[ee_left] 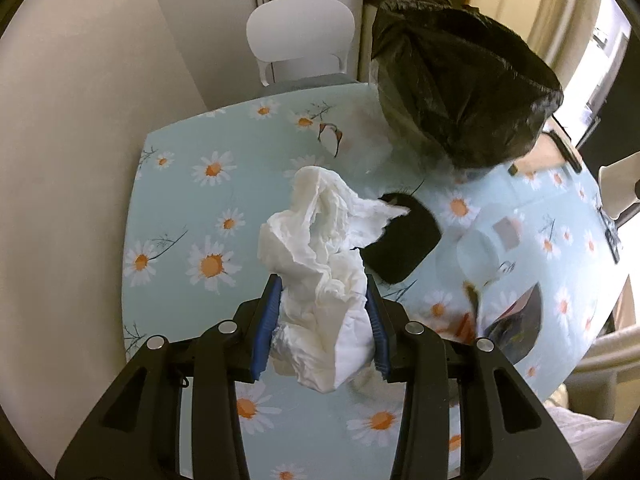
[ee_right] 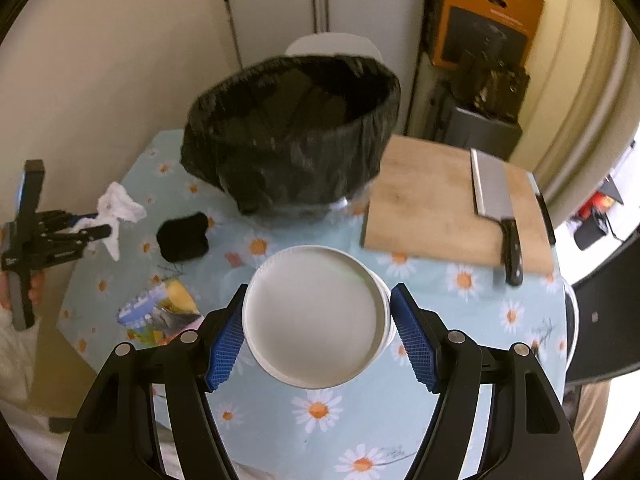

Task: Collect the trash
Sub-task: 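Carry tissues and paper cup over the bin and release both inside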

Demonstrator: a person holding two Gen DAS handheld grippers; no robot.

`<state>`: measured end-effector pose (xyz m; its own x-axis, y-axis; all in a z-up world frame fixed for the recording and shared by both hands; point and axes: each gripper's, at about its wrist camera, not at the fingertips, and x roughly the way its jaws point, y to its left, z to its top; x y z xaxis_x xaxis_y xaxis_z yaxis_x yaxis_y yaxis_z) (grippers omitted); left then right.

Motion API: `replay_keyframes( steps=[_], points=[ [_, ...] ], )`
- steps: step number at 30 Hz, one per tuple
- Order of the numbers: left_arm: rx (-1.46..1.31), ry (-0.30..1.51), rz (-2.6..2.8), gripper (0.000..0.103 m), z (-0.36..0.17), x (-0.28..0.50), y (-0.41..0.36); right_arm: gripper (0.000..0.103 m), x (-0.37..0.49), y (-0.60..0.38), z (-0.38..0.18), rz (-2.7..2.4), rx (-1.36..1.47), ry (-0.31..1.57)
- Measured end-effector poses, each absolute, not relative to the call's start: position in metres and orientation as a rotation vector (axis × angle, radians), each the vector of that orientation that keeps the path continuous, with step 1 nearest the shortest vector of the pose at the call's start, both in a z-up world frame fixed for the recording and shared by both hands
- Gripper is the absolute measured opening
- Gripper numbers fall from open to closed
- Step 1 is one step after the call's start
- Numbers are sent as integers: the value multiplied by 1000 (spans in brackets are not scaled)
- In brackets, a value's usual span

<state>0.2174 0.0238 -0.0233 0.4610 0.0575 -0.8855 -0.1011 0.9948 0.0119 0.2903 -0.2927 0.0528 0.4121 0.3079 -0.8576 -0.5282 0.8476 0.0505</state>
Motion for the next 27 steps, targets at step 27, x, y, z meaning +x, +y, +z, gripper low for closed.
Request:
replay_keyframes(
  steps=[27],
  points=[
    [-34, 1003, 163, 41, 69, 261, -77, 66, 369, -318, 114, 841, -316, 820]
  ],
)
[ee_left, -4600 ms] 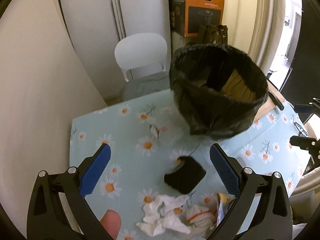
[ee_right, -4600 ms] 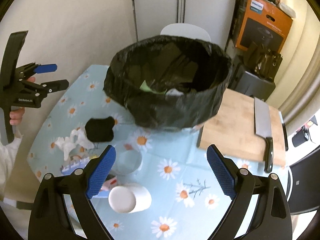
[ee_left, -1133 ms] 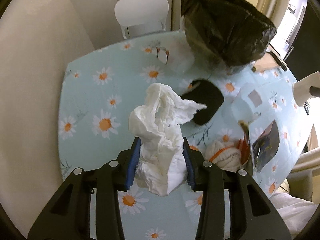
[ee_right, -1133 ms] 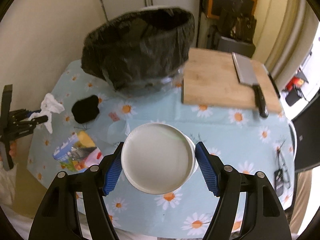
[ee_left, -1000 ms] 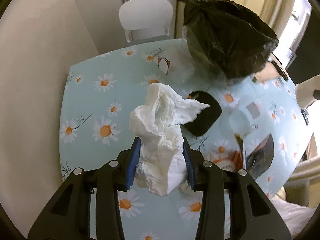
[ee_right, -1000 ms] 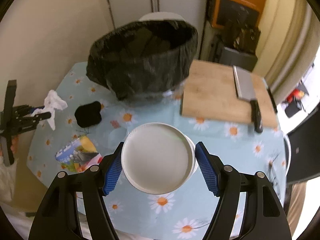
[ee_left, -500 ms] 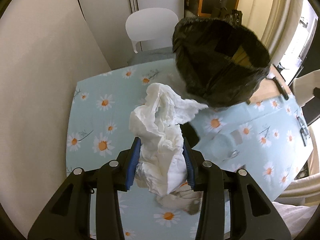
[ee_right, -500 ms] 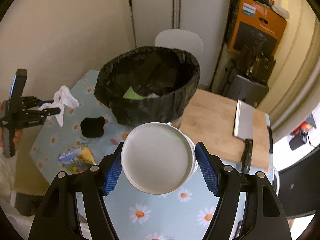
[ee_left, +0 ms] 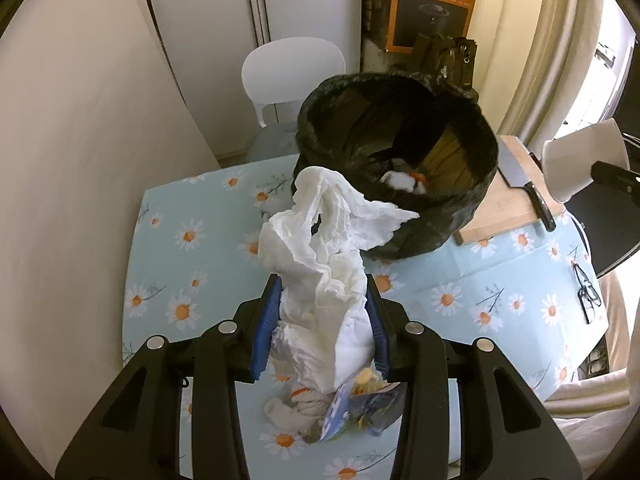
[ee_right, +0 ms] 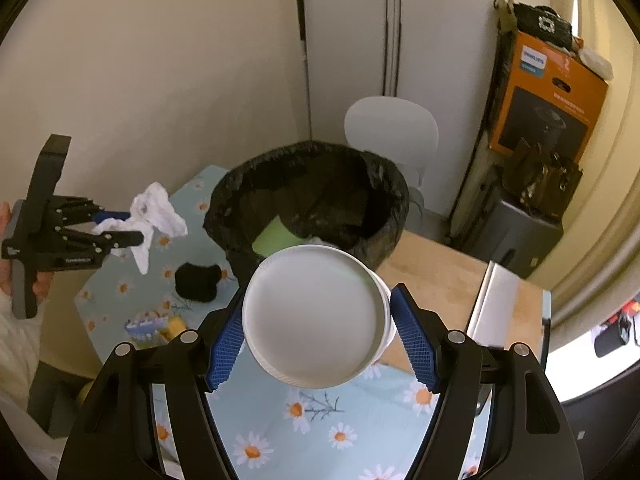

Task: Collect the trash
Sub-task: 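Carry tissues and paper cup over the bin and release both inside, then move both tools back toward the black sponge and clear bowl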

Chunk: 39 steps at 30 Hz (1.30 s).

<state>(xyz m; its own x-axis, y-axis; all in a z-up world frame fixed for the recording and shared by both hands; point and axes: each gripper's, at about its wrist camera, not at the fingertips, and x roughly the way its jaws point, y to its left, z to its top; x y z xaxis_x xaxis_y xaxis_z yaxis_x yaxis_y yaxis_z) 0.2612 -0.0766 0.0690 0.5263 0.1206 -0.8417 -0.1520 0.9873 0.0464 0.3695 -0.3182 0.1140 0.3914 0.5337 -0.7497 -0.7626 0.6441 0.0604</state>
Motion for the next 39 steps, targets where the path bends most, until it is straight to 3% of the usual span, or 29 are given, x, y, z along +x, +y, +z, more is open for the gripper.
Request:
replay_keyframes(
  steps=[14, 23, 24, 25, 27, 39],
  points=[
    [77, 890, -87, 41, 123, 315, -91, 66, 400, -283, 145, 878, -315, 751],
    [56, 885, -176, 44, 103, 375, -75, 66, 430, -248, 141, 901, -377, 743],
    [49, 882, -166, 55, 101, 379, -72, 67, 432, -246, 140, 905, -377, 744],
    [35, 881, -159, 74, 99, 383, -69, 67, 436, -241, 136, 907, -381, 741],
    [-1, 857, -135, 91, 99, 387, -61, 84, 441, -232, 128, 880, -422, 732],
    [-85, 908, 2, 97, 81, 356, -35, 86, 427, -252, 107, 852, -418, 796]
  ],
)
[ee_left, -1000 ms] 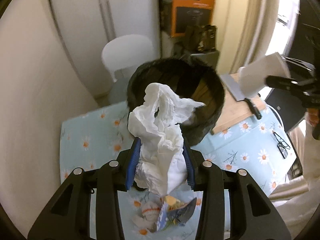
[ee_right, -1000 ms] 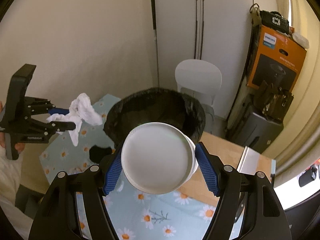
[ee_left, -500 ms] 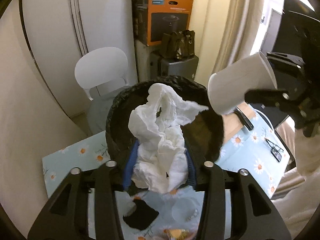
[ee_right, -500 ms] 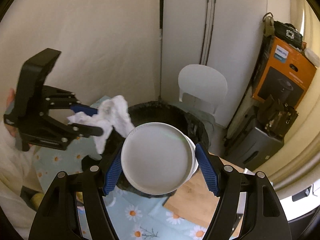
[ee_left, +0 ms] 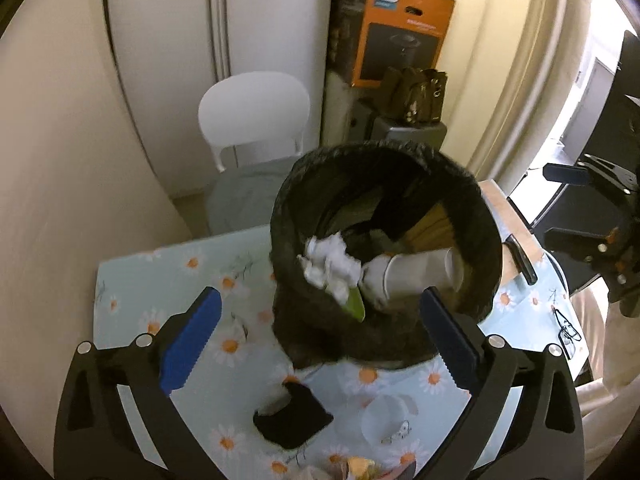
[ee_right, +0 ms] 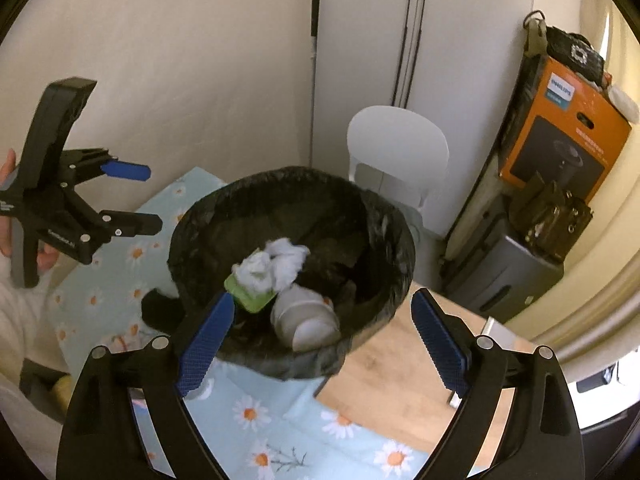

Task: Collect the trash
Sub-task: 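Move both tools back toward the black sponge and clear bowl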

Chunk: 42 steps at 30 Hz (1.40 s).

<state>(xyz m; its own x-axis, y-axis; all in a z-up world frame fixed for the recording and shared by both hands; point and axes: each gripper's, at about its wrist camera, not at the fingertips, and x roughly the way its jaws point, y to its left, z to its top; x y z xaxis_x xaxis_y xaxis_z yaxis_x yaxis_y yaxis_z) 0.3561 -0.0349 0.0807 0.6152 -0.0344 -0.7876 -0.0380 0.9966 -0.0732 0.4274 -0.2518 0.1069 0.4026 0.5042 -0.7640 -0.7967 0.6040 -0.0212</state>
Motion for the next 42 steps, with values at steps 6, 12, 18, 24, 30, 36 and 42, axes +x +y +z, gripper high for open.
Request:
replay_keyframes(
  steps=[6, 12, 18, 24, 30, 36, 42],
  points=[
    [-88, 937, 42, 97, 76, 331, -43, 87, 398, -264, 120, 865, -419, 773],
    [-85, 938, 88, 97, 76, 302, -55, 87, 368, -275, 125, 879, -423, 757],
    [-78, 968, 145, 97, 74, 270, -65, 87, 343, -281, 118, 884, -440, 768],
    [-81, 975, 197, 97, 71, 243, -66, 87, 318, -280, 105, 914, -469, 795],
    [-100, 1001, 221, 97, 59, 227, -59, 87, 294, -277, 109, 939, -455, 762],
    [-103, 1013, 191, 97, 48, 219, -49, 87, 272, -270, 114, 917, -414, 717],
    [-77, 1039, 136, 97, 34, 221, -32, 87, 258, -255, 99, 839, -372, 769]
  ],
)
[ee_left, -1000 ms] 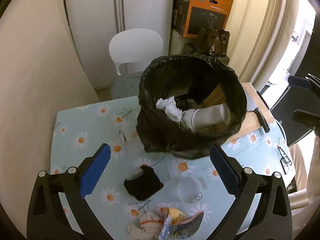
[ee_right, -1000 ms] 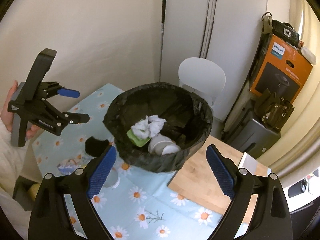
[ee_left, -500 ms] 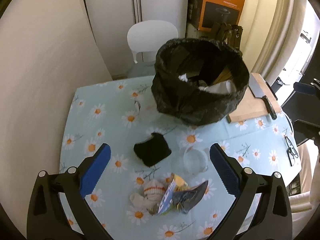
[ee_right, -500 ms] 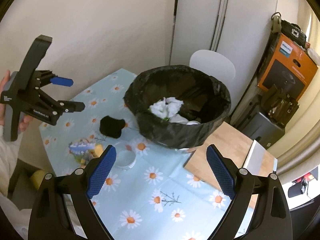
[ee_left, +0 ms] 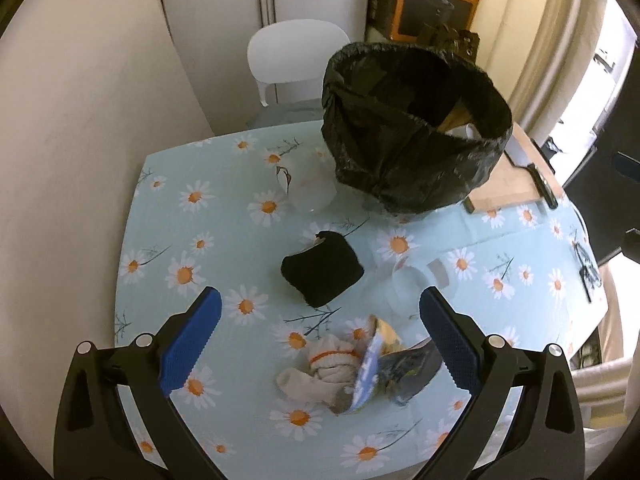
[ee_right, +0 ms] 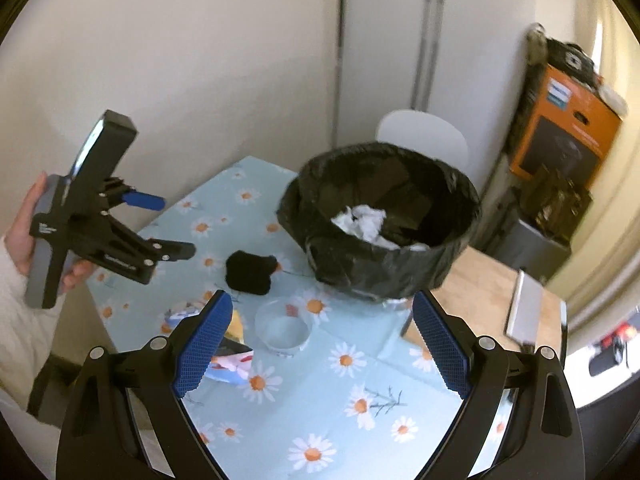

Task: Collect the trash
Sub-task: 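Move both tools back toward the black sponge and clear bowl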

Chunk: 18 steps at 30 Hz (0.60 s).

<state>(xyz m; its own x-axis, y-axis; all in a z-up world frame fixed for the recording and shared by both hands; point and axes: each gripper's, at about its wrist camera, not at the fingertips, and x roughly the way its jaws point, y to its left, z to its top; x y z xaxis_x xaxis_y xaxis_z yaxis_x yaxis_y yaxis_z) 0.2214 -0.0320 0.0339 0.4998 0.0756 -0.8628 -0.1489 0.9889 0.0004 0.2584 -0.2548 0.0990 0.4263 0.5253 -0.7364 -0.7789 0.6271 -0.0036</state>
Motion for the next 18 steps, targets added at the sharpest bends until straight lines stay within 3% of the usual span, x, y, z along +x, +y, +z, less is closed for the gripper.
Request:
replay_keyframes(
  steps=[18],
  points=[
    [67, 1096, -86, 97, -1, 235, -1, 88, 222, -215, 51, 580, -312, 958]
  ],
)
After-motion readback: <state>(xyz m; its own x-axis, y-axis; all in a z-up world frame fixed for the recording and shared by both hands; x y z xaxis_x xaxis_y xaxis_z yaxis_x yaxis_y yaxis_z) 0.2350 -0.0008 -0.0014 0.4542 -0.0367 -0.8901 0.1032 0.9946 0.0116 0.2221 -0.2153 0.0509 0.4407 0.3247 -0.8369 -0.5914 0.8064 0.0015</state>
